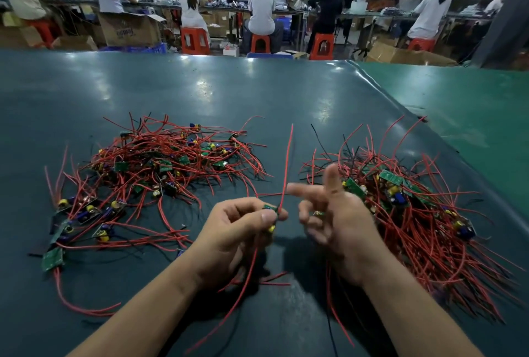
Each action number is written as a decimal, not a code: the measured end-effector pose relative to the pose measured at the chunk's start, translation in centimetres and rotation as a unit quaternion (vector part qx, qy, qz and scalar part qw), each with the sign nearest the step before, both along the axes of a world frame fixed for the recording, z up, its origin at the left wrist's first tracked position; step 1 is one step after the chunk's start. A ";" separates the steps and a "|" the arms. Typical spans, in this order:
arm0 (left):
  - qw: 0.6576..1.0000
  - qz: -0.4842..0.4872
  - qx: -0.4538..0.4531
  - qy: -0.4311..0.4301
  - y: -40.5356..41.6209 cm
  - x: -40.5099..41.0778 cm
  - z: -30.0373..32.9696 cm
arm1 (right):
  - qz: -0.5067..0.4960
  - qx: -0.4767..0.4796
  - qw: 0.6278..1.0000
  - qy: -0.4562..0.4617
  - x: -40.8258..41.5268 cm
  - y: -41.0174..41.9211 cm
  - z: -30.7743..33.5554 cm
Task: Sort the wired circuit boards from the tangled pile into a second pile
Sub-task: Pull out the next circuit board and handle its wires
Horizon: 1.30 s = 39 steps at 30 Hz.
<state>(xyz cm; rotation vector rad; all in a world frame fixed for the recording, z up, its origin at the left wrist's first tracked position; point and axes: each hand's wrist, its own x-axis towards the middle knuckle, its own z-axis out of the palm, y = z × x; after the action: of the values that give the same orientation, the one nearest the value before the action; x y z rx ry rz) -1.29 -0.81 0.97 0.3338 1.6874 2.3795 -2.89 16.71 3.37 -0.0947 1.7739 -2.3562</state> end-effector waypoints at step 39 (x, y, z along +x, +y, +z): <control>0.984 0.117 0.131 0.018 0.5 -0.6 0.9 | -0.015 -0.119 0.992 0.038 0.8 -2.6 -0.7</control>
<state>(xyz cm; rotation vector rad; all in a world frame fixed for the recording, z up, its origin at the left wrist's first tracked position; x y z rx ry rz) -1.93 -0.36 1.88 0.2306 1.5020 2.7928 -2.04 14.08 2.64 -0.1946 1.5263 -2.6105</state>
